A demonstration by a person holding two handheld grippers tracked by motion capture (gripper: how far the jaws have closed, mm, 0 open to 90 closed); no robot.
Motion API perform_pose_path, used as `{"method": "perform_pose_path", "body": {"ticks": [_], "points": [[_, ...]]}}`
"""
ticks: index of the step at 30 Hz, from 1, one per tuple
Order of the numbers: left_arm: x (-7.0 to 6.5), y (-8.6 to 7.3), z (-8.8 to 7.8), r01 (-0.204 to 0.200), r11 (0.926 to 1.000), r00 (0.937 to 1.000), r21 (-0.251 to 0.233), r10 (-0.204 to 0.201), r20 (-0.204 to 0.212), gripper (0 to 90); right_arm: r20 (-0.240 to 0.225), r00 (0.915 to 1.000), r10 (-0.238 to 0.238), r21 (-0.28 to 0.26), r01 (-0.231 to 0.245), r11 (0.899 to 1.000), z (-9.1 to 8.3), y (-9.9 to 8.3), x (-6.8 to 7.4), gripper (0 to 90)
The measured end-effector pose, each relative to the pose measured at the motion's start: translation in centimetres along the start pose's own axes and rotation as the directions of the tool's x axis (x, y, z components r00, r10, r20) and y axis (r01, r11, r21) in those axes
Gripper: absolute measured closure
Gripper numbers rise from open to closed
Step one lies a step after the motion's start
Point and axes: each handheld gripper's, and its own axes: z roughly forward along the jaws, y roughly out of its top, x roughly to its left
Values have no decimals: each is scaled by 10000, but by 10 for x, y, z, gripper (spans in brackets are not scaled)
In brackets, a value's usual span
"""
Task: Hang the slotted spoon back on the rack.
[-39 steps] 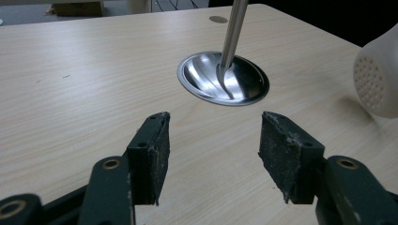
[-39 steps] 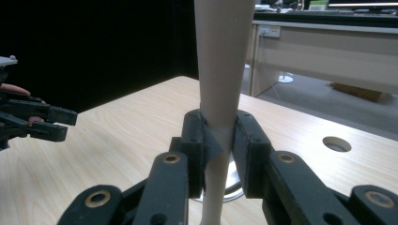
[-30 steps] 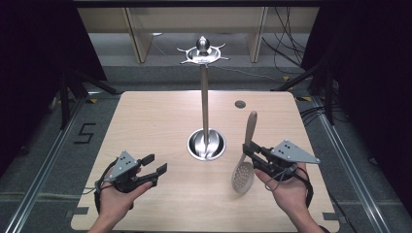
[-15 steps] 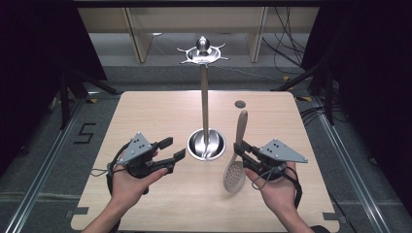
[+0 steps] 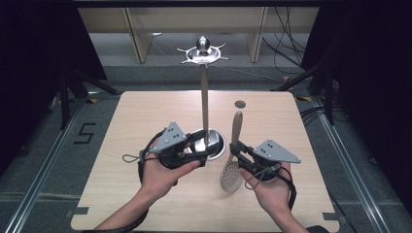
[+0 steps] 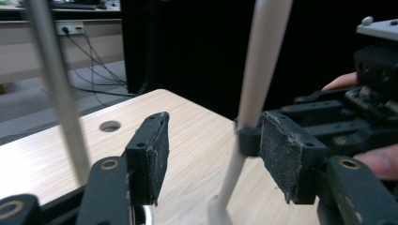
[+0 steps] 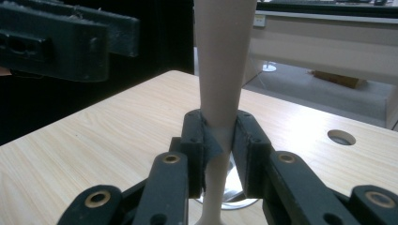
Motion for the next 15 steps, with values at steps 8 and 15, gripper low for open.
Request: {"method": "perform_pose_path", "body": {"ticks": [8,15], "points": [[-10,6,21,81,10000,9999,-58,-80,110,452,13,9999,166,211,-166,9996,4,-2,6,760],[-15,8,31,-33,10000,9998,-23,33,190,502,212,9995,229,399,-237,9989,5,-2,9,760]]}}
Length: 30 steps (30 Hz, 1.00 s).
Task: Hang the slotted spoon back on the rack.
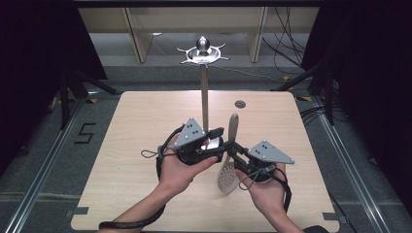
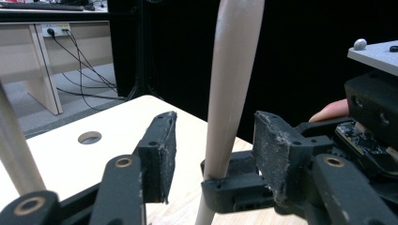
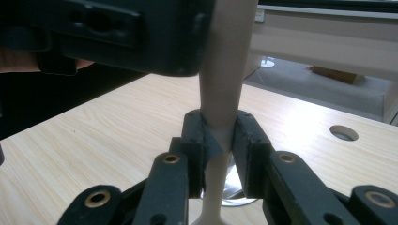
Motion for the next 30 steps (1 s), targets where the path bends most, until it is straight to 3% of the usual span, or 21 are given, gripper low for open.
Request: {"method": "perform_pose_path", "body": {"ticks": [1,2,3,4,5,6,7,10,15,20,23,26,29,30], "points": [[0,0,2,1,10000,10000,-3,-1,69,511,-18,10000,30,12,-30,10000,0,0,1,760],[0,0,3,-10,10000,9999,5,10,125,521,35,9995,-303,-64,303,9995,1,0,-1,760],[0,1,5,-53,10000,9997,-19,53,222,533,-34,10000,85,26,-85,10000,1,-1,2,760],[0,1,6,-84,10000,9997,-8,84,225,551,13,9999,165,171,-165,9997,0,-1,4,760],[1,1,7,-93,10000,9996,-14,93,255,565,42,9992,-397,-72,397,9992,2,0,1,760],[1,1,8,-39,10000,9996,16,38,271,581,-31,10000,-63,-2,63,10000,2,-1,4,759],[1,1,8,-39,10000,9996,16,38,271,603,-31,10000,-63,-2,63,10000,2,-1,4,759],[2,2,10,-78,10000,9994,-9,79,349,659,51,9987,-517,125,516,9986,1,1,5,759],[2,4,9,-279,9996,9994,24,278,228,737,121,9974,-709,305,705,9970,2,2,10,748],[8,8,3,-170,9998,9995,-52,171,281,740,170,9891,-1461,410,1453,9885,-1,7,13,568],[11,11,0,-274,9996,9993,-66,276,260,741,212,9807,-1943,401,1933,9803,-2,7,11,516],[17,16,-6,-437,9990,9988,30,436,227,741,-51,9867,-1624,591,1625,9849,-6,4,13,487],[23,19,-10,-605,9981,9976,94,601,347,741,-225,9853,-1693,443,1702,9844,-9,3,11,462],[24,20,-11,-658,9977,9972,132,653,376,741,-380,9895,-1394,522,1412,9886,-11,2,11,454]]}}
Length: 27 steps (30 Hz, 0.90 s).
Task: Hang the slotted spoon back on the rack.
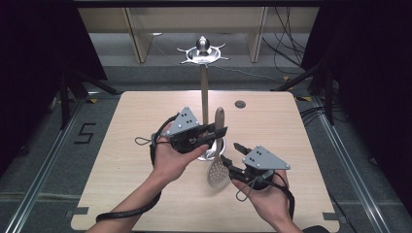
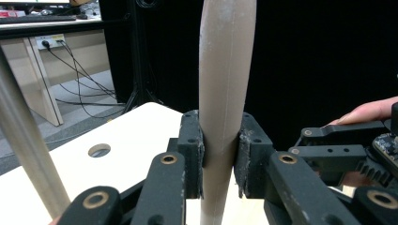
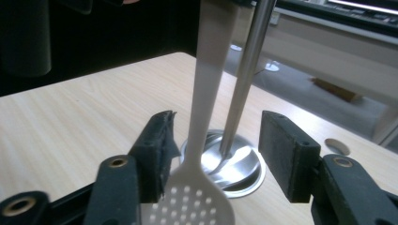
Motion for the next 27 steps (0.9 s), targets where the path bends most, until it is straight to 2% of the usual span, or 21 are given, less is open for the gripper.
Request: {"method": "perform_pose_path", "body": {"ticks": [1,2,3,5,6,7,8,9,10,11,14,15,16,17,18,20,21,22,24,25,27], "points": [[1,1,-1,-9,10000,10000,53,8,35,741,-76,9999,-99,-34,99,9999,-1,-1,-2,449],[3,1,-3,-93,9999,9999,86,92,70,741,-82,10000,-43,-57,43,10000,-2,-1,-3,448],[4,2,-5,-126,9999,9999,117,125,110,741,-285,9995,142,23,-142,9999,-4,-3,-3,448],[7,3,-7,-164,9997,9998,157,162,137,741,-278,9993,234,70,-232,9997,-7,-5,-5,447],[8,4,-8,-176,9997,9997,156,173,166,741,-273,9996,95,-5,-95,10000,-7,-7,-9,447],[9,4,-9,-179,9997,9997,154,176,170,741,-266,9990,358,97,-355,9993,-9,-8,-9,447],[11,5,-10,-233,9996,9995,171,229,232,741,-113,9994,341,-76,-342,9994,-9,-10,-10,448],[11,5,-11,-233,9996,9994,138,229,244,741,-280,9985,479,163,-475,9987,-10,-11,-12,448],[13,6,-12,-310,9994,9989,133,305,344,741,-242,9994,244,73,-242,9997,-10,-13,-15,448],[14,7,-12,-272,9995,9991,146,267,320,741,-294,9980,562,303,-553,9980,-12,-15,-15,448],[18,7,-14,-406,9991,9979,126,399,514,740,-223,9983,546,280,-540,9981,-12,-21,-20,448],[19,8,-15,-453,9989,9976,135,445,536,741,-292,9955,898,350,-887,9954,-12,-24,-20,448],[21,8,-15,-457,9988,9974,151,448,567,740,-175,9979,619,390,-612,9974,-12,-26,-24,448],[22,8,-16,-498,9986,9970,164,487,596,741,-218,9957,897,473,-886,9949,-12,-29,-25,448],[23,8,-16,-497,9987,9970,129,488,608,741,-61,9975,703,491,-700,9963,-13,-31,-28,448],[26,8,-17,-519,9986,9967,139,509,631,740,-37,9930,1180,792,-1173,9899,-14,-36,-29,448],[28,8,-17,-514,9986,9964,155,502,677,740,-17,9957,921,777,-917,9927,-13,-40,-33,447],[29,8,-17,-549,9984,9960,158,536,718,740,83,9942,1076,885,-1079,9902,-14,-43,-35,448],[32,9,-18,-572,9982,9954,198,554,787,740,226,9945,1020,890,-1036,9906,-13,-49,-39,448],[33,10,-18,-600,9979,9950,237,579,812,741,130,9936,1124,1085,-1131,9876,-14,-51,-40,448],[36,11,-18,-579,9981,9950,228,558,833,740,219,9921,1239,1090,-1256,9861,-13,-55,-43,447]]}}
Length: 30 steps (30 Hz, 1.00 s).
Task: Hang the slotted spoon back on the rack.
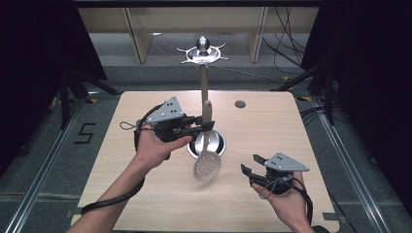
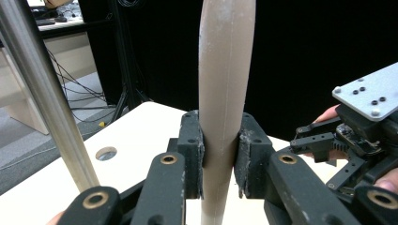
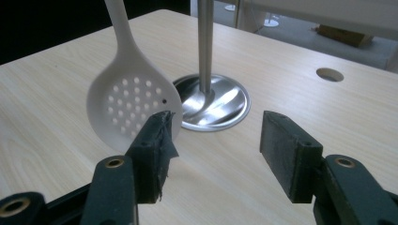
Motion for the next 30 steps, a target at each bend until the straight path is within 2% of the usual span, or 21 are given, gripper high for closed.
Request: {"method": "perform_pose_path", "body": {"ticks": [2,4,5,6,7,10,12,13,14,16,19,20,23,25,26,30], "points": [[3,2,-1,-77,10000,10000,18,77,57,740,-66,9998,165,261,-163,9995,0,-3,-2,447],[5,4,-1,-110,9999,9999,32,110,61,740,-45,9996,271,81,-271,9996,3,-6,-3,447],[6,4,-1,-60,10000,10000,3,60,17,740,5,9999,120,211,-120,9997,3,-7,-5,448],[8,5,-2,-26,10000,10000,-25,26,-14,740,-1,9995,326,278,-326,9991,2,-7,-5,448],[9,5,-2,-5,10000,10000,-27,5,-9,740,66,10000,-6,192,4,9998,3,-8,-7,448],[11,7,-2,-68,10000,10000,-45,69,64,740,85,10000,-39,276,36,9996,4,-9,-9,448],[12,8,-2,-62,10000,9999,-30,63,110,740,54,9996,283,335,-285,9990,5,-10,-8,448],[13,8,-2,-62,10000,9999,3,62,141,740,28,9999,118,334,-119,9994,5,-10,-8,448],[13,9,-1,-48,10000,9998,-2,48,183,740,52,9976,684,524,-686,9963,4,-10,-5,448],[14,10,-1,-41,10000,9996,0,41,282,740,84,9998,159,423,-163,9990,5,-11,-9,448],[16,12,0,47,10000,9994,-49,-45,338,741,93,9993,373,536,-377,9979,5,-11,-8,448],[17,13,1,56,10000,9993,-51,-54,358,740,93,9996,257,475,-261,9985,5,-11,-9,448],[18,15,1,124,9999,9992,-87,-121,379,740,3,9995,331,551,-330,9979,5,-12,-9,448],[18,16,2,109,9999,9991,-80,-106,423,740,135,9995,270,485,-276,9984,5,-12,-9,448],[19,17,2,118,9999,9989,-76,-114,458,740,88,9987,511,628,-515,9967,4,-13,-7,448],[20,20,2,95,10000,9983,-29,-93,579,740,61,9994,341,596,-344,9976,5,-13,-9,448]]}}
